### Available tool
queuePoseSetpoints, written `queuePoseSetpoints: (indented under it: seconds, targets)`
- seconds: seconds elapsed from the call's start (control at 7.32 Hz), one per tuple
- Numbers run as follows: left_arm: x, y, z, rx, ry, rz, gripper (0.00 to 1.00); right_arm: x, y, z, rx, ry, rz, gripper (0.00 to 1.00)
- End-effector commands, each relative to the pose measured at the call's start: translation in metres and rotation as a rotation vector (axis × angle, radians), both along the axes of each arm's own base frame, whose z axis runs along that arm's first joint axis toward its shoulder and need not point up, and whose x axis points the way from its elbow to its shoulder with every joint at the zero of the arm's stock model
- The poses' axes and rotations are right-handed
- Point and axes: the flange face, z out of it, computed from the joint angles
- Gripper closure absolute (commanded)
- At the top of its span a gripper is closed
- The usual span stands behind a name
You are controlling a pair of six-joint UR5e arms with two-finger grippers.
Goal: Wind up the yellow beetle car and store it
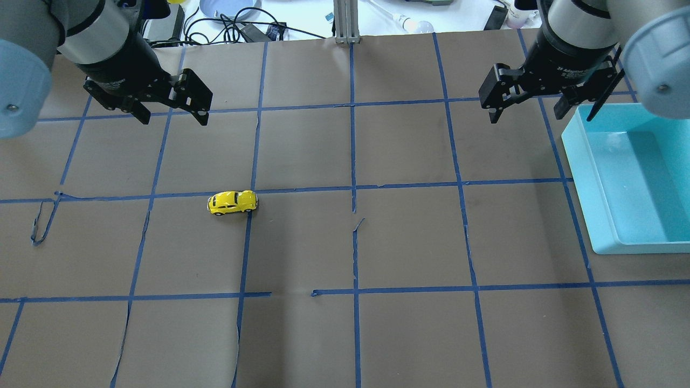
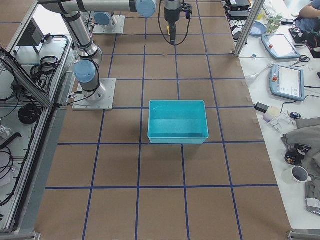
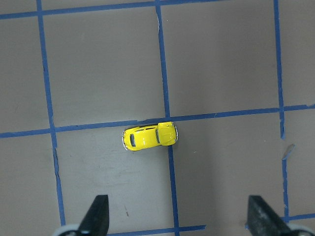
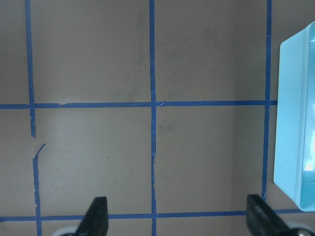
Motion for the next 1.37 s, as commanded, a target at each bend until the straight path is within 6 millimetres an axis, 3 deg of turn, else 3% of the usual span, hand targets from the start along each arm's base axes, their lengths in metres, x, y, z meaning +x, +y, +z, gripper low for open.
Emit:
queuePoseSetpoints:
  seconds: [0.0, 1.23]
  targets:
    - [0.0001, 0.0004, 0.0017, -0.004, -0.001, 0.007, 0.00, -0.0003, -0.0004, 0.0041, -0.009, 0.003, 0.000, 0.00]
    - [0.0045, 0.0001, 0.0013, 0.001, -0.045, 0.011, 0.00, -0.0008, -0.0003, 0.0028, -0.007, 0.009, 0.012, 0.00]
